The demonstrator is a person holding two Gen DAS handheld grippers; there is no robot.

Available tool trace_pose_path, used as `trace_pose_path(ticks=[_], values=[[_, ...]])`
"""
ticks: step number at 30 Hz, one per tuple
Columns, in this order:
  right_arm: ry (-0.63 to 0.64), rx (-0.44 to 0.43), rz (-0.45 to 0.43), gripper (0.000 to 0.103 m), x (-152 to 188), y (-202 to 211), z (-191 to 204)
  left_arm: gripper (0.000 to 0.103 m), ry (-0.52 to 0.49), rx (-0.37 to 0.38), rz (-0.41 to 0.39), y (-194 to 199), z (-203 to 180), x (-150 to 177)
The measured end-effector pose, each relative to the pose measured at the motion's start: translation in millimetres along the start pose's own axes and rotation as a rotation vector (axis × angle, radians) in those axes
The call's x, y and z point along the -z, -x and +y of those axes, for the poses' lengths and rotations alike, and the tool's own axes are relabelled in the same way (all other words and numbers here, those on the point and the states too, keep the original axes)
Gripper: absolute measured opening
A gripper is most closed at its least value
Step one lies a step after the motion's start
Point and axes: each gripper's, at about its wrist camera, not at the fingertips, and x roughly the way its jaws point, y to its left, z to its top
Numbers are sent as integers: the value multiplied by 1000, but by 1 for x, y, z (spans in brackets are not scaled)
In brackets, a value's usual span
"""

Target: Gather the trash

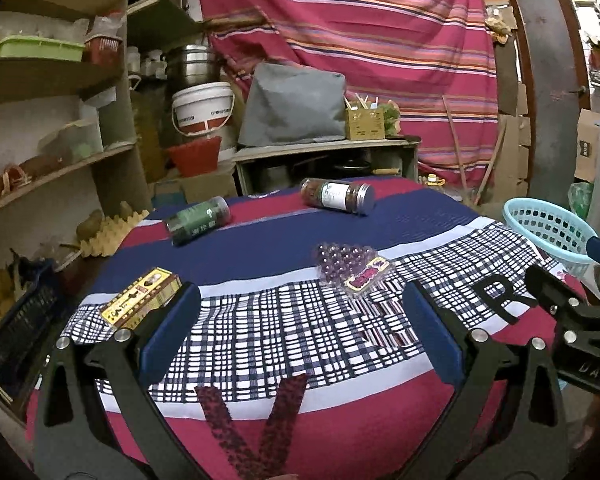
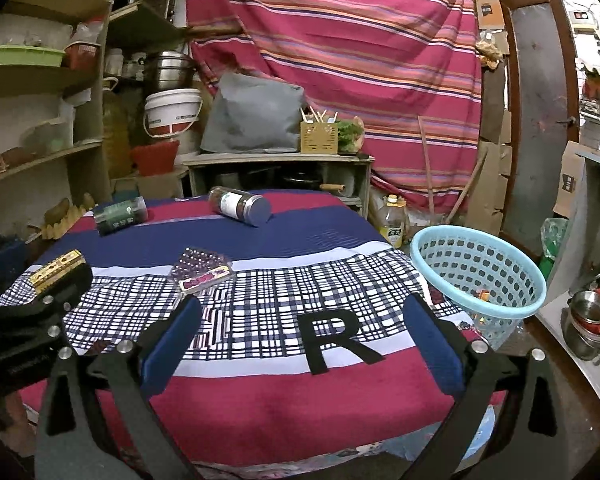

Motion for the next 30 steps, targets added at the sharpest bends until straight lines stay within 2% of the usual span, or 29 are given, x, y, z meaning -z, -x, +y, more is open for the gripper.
trace_pose_path(ticks=[10, 30], values=[[-47, 58, 26, 98, 3, -5, -11, 98, -42, 32, 34, -14, -13, 8], [-27, 64, 25, 98, 5, -10, -7, 98, 9, 49, 70, -27, -7, 11]])
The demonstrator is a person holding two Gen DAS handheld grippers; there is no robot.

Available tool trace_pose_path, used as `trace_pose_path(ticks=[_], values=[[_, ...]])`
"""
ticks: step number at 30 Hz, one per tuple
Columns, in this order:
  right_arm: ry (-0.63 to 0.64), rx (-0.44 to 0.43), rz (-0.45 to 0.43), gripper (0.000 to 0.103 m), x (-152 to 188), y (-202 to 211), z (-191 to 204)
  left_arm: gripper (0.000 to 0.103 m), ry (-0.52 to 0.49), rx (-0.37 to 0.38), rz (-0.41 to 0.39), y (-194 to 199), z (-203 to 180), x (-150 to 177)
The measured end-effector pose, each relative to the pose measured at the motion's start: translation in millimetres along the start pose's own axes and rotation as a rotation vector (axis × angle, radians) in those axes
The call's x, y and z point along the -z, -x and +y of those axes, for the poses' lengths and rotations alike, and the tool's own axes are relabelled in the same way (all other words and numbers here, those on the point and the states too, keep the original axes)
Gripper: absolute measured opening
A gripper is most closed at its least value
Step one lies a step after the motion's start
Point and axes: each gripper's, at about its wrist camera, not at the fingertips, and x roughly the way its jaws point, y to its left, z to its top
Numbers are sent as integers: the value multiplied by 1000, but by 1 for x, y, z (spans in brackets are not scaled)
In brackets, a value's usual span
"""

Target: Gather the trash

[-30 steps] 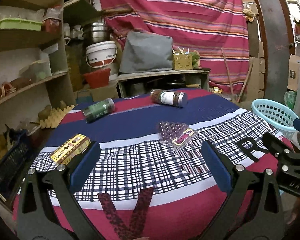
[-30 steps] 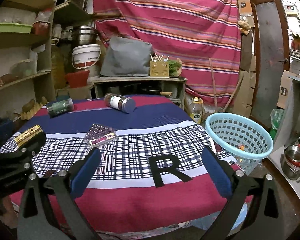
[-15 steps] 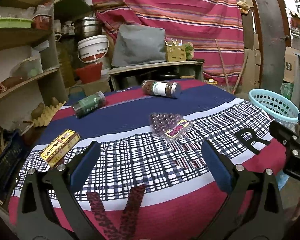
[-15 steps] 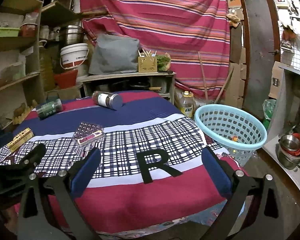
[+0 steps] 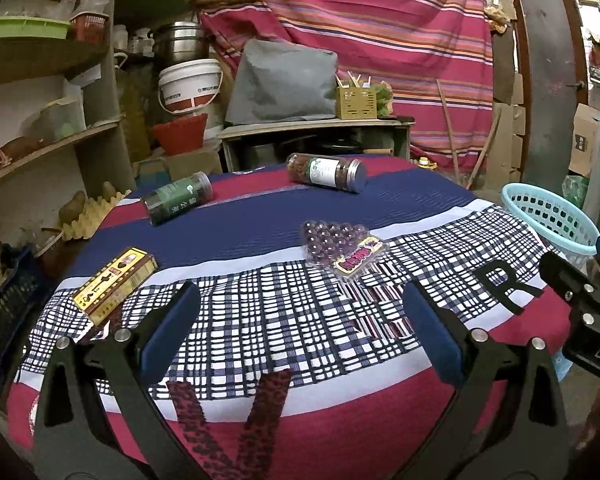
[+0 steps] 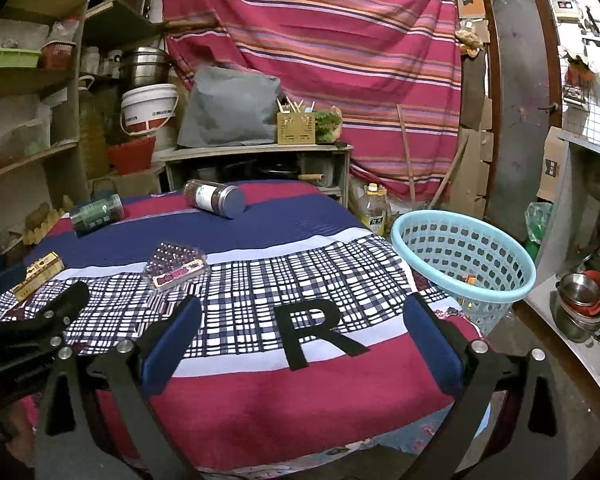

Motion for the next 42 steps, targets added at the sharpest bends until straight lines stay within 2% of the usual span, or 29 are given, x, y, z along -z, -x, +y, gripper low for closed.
trace_pose_path(ticks=[15, 42], values=[[48, -17, -3, 98, 4, -2, 10, 98, 12, -21, -11, 1, 0, -2], [45, -21, 7, 98, 7, -3, 14, 98, 0, -32, -13, 1, -2, -1]])
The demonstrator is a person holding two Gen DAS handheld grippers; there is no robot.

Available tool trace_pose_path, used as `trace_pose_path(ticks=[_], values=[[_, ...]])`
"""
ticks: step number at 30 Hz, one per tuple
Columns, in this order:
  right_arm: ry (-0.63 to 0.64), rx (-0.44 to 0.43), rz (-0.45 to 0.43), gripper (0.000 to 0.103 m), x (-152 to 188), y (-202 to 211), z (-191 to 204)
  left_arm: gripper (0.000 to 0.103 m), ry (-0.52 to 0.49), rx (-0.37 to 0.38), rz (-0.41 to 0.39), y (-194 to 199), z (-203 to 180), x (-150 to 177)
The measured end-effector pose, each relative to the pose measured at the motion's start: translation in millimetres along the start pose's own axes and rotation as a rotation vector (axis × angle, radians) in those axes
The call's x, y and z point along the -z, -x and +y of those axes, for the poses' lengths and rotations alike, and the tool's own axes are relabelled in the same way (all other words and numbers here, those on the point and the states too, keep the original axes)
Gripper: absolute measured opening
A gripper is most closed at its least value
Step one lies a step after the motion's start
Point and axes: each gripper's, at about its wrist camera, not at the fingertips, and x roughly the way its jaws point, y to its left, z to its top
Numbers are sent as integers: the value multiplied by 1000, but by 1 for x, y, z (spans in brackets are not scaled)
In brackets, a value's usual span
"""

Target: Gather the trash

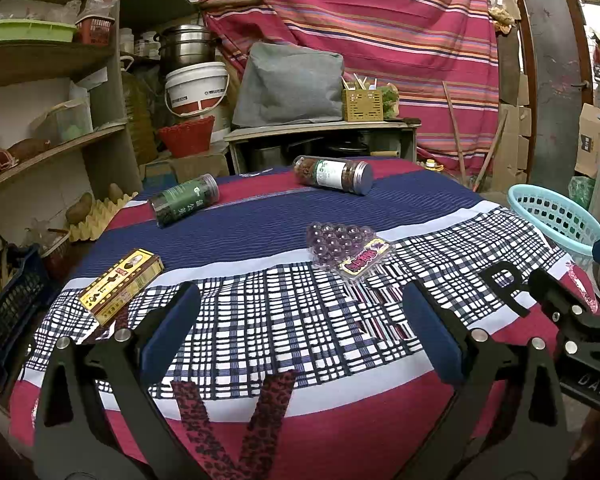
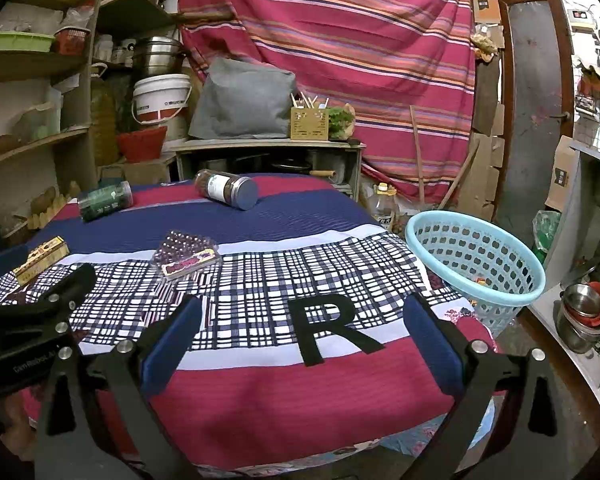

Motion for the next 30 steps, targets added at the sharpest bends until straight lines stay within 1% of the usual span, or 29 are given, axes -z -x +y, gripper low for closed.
trace_pose_path(ticks=[30], values=[[-1, -1, 3, 98, 1, 0, 2, 98, -1, 1, -1, 0, 0, 0]])
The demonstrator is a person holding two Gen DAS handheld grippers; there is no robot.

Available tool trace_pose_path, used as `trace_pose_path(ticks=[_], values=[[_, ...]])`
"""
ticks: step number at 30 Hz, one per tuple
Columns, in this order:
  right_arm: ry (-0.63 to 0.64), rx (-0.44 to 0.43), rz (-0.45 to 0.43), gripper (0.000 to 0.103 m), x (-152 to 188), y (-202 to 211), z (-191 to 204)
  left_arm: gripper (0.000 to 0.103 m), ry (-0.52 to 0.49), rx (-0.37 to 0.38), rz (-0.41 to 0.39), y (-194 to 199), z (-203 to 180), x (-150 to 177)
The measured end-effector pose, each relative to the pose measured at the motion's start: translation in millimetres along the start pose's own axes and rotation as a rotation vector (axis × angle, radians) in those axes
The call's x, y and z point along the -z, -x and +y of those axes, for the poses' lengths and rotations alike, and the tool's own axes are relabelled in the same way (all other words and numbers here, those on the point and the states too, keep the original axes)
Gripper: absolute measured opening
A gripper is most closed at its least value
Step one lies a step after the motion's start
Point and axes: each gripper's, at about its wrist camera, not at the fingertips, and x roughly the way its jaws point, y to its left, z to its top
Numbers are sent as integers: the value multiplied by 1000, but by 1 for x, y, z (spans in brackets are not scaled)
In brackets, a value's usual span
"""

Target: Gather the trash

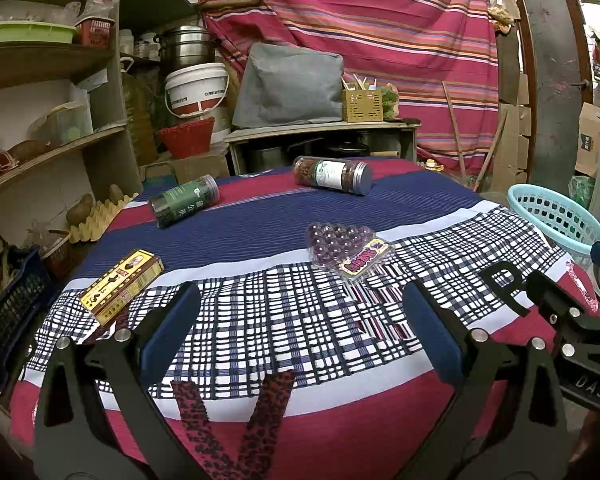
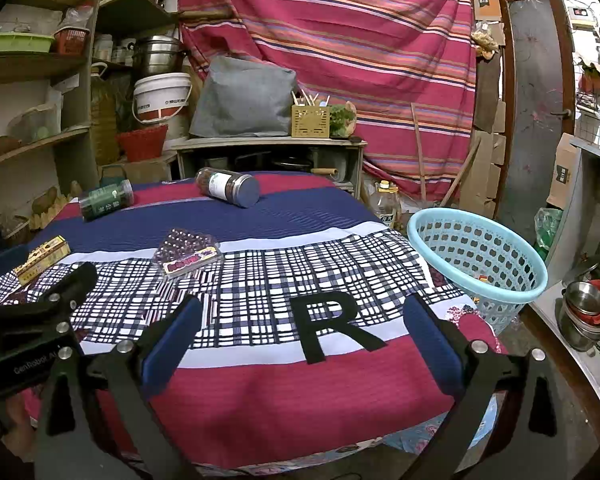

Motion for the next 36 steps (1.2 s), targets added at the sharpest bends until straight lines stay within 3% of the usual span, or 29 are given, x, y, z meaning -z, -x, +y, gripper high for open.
trace_pose_path(ticks=[36], values=[[-11, 7, 8, 98, 6, 1, 5, 98, 24, -21, -1, 2, 11, -1]])
